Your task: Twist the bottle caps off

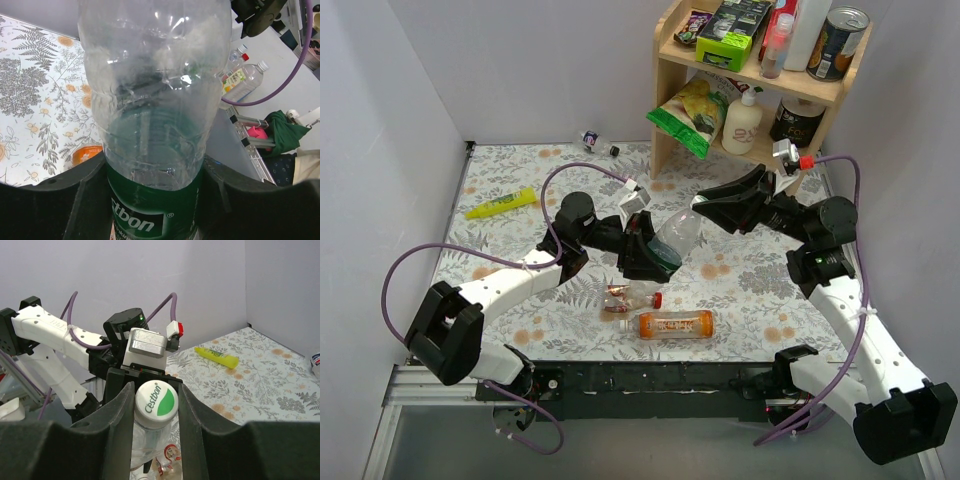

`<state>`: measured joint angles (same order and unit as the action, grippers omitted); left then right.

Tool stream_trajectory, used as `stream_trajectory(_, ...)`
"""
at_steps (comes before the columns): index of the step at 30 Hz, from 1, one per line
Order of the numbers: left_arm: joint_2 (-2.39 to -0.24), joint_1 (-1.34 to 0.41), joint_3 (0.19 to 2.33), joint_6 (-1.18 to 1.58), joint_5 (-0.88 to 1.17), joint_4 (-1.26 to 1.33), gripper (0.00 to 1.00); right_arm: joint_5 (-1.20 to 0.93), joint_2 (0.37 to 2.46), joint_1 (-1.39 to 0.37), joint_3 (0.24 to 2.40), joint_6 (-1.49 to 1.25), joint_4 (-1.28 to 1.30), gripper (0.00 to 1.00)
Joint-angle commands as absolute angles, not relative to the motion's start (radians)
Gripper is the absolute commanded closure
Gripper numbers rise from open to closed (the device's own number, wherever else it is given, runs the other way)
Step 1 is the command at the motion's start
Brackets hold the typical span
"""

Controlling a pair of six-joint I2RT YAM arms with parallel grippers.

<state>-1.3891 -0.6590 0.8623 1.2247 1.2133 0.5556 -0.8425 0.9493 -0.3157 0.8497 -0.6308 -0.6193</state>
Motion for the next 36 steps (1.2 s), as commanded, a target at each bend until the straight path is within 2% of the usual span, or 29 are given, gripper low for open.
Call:
stream_trajectory(1, -1.367, -0.667, 0.899, 1.194, 1.235, 0.612, 0.5, -0.884, 0.95, -0.322, 0.876, -0.48, -0.48, 0.99)
stream_trajectory(4, -1.362, -0.667, 0.908, 1.131, 1.151, 0.506, 0.5, -0.832, 0.936, -0.322, 0.884, -0.472, -0.442, 0.83)
stream_trajectory(5, -1.362, -0.667, 0.91, 1.105, 1.12, 0.476, 0.5, -0.818, 0.93, -0.324, 0.884, -0.471, -0.436, 0.69)
stream_trajectory(7, -1.355, -0.667, 0.913, 1.085, 1.088, 0.45, 0.5, -0.784, 0.917, -0.322, 0.88, -0.471, -0.42, 0.56)
stream_trajectory(8, -1.35, -0.667, 0.914, 1.071, 1.075, 0.431, 0.5, -0.773, 0.913, -0.322, 0.881, -0.468, -0.41, 0.44)
stream_trajectory(11, -1.333, -0.667, 0.908, 1.034, 1.006, 0.396, 0.49, -0.739, 0.899, -0.322, 0.89, -0.462, -0.376, 0.25)
stream_trajectory(14, -1.335, -0.667, 0.91, 1.016, 0.936, 0.356, 0.49, -0.678, 0.884, -0.321, 0.914, -0.446, -0.31, 0.16)
stream_trajectory(22, -1.316, -0.667, 0.91, 1.005, 0.731, 0.29, 0.49, -0.52, 0.842, -0.321, 0.946, -0.423, -0.193, 0.12)
stream_trajectory(26, -1.304, -0.667, 0.905, 0.997, 0.637, 0.267, 0.49, -0.401, 0.821, -0.321, 0.94, -0.497, -0.18, 0.12)
stream_trajectory(28, -1.305, -0.675, 0.911, 0.985, 0.579, 0.22, 0.49, -0.339, 0.825, -0.322, 0.945, -0.532, -0.152, 0.16)
stream_trajectory(33, -1.315, -0.791, 0.962, 0.839, 0.257, 0.065, 0.49, -0.264, 0.85, -0.331, 0.948, -0.647, -0.114, 0.25)
stream_trajectory(36, -1.324, -0.83, 0.965, 0.825, 0.2, 0.038, 0.49, -0.217, 0.857, -0.359, 0.943, -0.667, -0.103, 0.27)
